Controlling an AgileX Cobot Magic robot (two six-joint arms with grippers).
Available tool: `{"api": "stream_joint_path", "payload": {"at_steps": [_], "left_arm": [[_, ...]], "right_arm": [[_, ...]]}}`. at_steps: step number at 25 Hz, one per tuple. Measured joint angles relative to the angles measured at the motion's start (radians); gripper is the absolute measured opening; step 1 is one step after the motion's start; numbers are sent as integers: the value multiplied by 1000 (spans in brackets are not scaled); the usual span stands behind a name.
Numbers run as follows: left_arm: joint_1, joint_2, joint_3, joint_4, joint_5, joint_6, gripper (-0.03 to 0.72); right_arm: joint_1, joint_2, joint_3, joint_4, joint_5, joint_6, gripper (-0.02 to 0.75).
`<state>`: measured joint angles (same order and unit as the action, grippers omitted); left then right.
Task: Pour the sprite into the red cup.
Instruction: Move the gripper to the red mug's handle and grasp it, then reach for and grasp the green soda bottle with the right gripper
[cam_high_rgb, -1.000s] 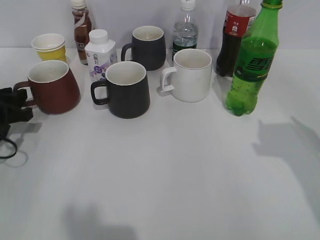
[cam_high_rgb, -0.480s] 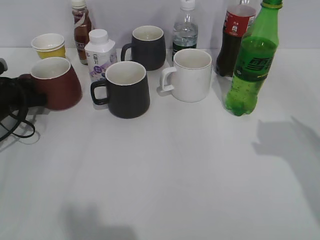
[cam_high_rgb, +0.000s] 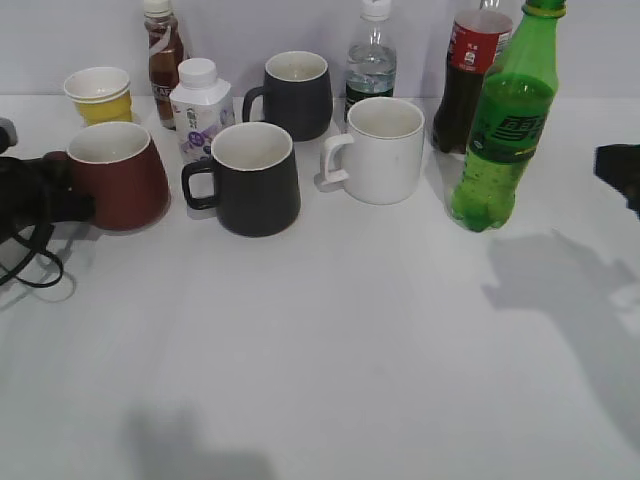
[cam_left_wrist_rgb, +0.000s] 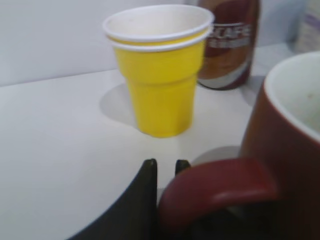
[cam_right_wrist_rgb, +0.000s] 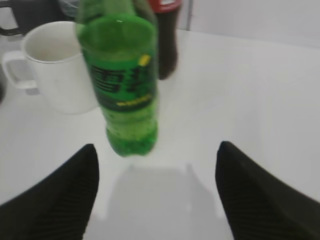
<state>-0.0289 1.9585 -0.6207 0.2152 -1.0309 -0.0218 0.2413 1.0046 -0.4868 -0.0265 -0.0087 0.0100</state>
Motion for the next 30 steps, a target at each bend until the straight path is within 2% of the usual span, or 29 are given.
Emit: {"api": "stream_joint_path", "payload": {"at_steps": [7,13,16,21,26,30], "left_arm": [[0,-258,129,32,48,5,78],[0,-483,193,56,246,-4,77],[0,-575,195,97,345,-44,77],[-15,-681,195,174,393,-131,76],[-112,-729,195,247,482,-141,76],[-226,-742,195,261,532,-141,76]], "right_arm": [[31,218,0,-10,-306,-1,650],[31,452,-36,-16,-538,1,659],[31,546,-57,-27,-631,5,659],[32,680,-107,-44,-720,30,658],[32,778,-168,-46,-764,39,611],[32,804,-196,-47,-767,39,468]]}}
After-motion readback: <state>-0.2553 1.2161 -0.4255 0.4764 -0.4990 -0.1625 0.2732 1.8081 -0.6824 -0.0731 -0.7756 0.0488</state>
